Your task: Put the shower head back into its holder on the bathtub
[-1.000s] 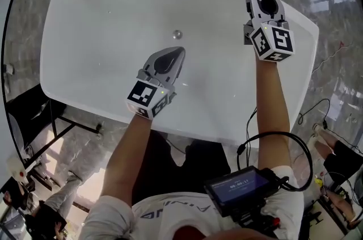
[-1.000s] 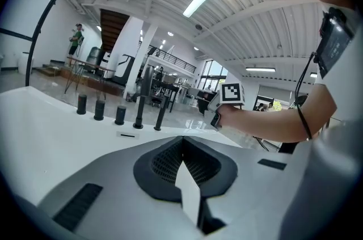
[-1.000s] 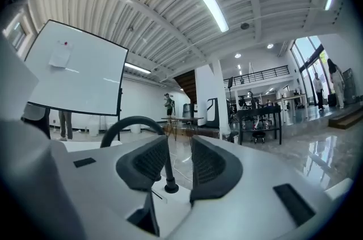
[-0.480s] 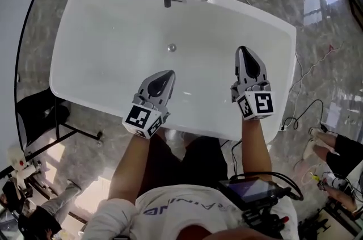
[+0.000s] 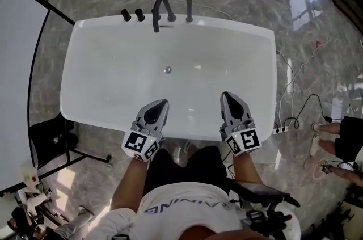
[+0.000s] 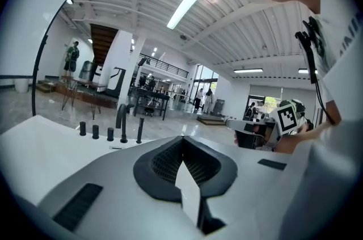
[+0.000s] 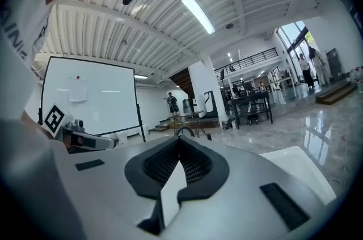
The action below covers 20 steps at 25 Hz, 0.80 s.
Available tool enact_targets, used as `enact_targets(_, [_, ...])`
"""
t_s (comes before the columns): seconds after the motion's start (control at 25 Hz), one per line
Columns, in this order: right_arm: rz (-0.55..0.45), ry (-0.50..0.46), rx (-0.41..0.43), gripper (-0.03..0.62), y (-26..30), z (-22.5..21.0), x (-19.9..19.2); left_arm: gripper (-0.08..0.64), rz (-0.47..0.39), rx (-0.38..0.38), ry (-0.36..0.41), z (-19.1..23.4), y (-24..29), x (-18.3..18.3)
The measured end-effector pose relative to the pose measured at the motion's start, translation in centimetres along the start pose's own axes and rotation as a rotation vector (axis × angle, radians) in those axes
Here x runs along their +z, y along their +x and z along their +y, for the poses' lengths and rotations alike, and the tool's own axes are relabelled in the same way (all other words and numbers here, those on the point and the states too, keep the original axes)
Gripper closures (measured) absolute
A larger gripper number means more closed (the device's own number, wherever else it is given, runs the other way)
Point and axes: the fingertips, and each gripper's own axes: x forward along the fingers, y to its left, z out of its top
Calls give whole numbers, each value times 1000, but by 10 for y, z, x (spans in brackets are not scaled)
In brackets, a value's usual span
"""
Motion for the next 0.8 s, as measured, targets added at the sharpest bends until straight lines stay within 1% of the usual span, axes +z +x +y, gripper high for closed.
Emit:
enact_targets(0.08, [7, 3, -18, 580, -22, 16, 2, 543, 13, -14, 80, -12, -15, 6])
enact_targets(0.16, [14, 1, -46, 580, -40, 33, 6, 543, 7, -37, 125, -19, -32, 13])
enact_targets(0.28, [-1, -27, -91, 580, -56, 58, 23, 543, -35, -68, 133, -21, -59, 27])
enact_targets(0.44, [-35, -58, -125, 580, -73, 104, 48, 543, -83, -58, 140, -15, -113, 48])
enact_targets(0.64, [-40, -101, -131, 580, -83, 159, 68, 543, -129, -80, 144, -21, -170, 72])
enact_targets(0.8, [-62, -144, -123, 580, -95, 201, 84, 543, -146, -119, 138, -31, -208, 78])
